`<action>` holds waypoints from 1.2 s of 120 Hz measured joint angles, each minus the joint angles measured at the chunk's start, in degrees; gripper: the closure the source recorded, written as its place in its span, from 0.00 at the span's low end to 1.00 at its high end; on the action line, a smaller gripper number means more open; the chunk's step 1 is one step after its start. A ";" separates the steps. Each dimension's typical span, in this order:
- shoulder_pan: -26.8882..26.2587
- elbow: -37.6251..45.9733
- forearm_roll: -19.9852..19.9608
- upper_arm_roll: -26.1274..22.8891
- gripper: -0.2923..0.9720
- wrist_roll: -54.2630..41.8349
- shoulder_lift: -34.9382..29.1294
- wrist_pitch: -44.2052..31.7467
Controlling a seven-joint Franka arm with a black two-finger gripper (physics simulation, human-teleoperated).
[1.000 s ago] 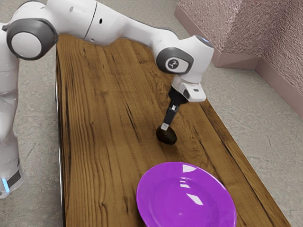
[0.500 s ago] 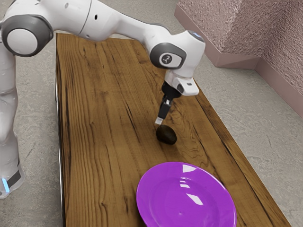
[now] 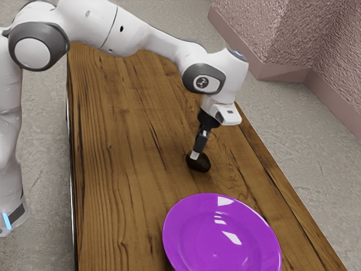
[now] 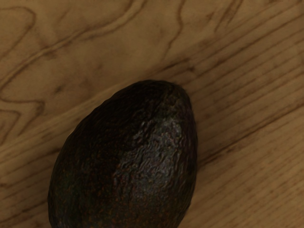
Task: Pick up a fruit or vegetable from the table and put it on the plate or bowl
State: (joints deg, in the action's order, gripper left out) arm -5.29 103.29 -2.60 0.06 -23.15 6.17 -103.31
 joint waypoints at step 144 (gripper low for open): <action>-0.03 0.09 -0.58 -0.15 0.23 0.65 3.71 -4.56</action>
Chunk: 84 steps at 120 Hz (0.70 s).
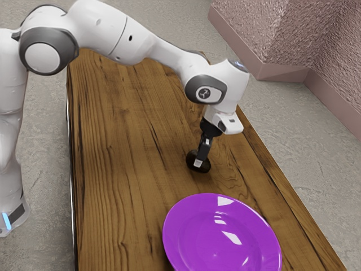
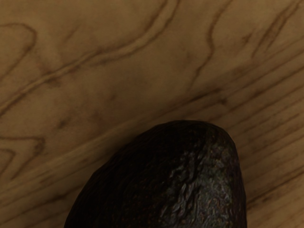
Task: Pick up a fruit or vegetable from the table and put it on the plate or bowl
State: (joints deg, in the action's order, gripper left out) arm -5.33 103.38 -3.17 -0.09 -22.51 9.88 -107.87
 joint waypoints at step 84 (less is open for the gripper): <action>-0.02 0.00 0.13 -0.02 0.47 0.25 0.70 -0.49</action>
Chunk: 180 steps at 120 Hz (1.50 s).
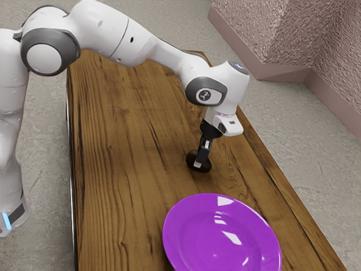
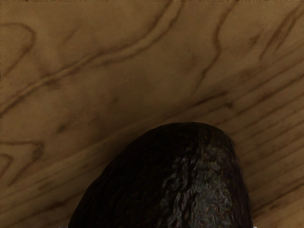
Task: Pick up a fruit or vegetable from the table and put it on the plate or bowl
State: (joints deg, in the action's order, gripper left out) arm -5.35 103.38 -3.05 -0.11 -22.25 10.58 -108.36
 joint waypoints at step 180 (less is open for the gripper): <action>-0.17 -14.87 1.22 -11.80 0.57 -0.10 -0.64 0.53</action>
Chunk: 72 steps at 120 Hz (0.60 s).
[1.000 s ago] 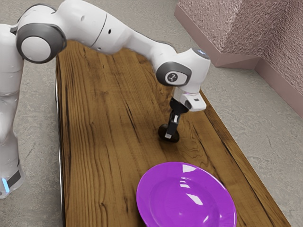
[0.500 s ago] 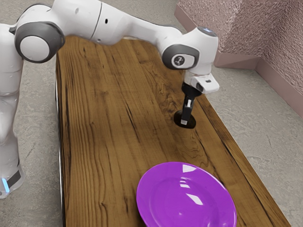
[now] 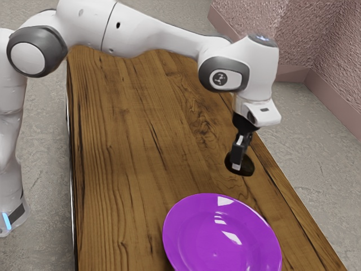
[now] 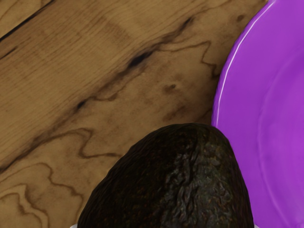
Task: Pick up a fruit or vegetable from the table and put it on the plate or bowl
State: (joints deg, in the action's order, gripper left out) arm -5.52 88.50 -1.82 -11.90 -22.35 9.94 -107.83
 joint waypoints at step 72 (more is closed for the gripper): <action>-0.06 0.00 0.15 -16.27 0.57 -0.15 0.00 2.28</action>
State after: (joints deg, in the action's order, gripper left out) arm -5.58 88.51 -1.67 -28.17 -22.50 9.94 -105.55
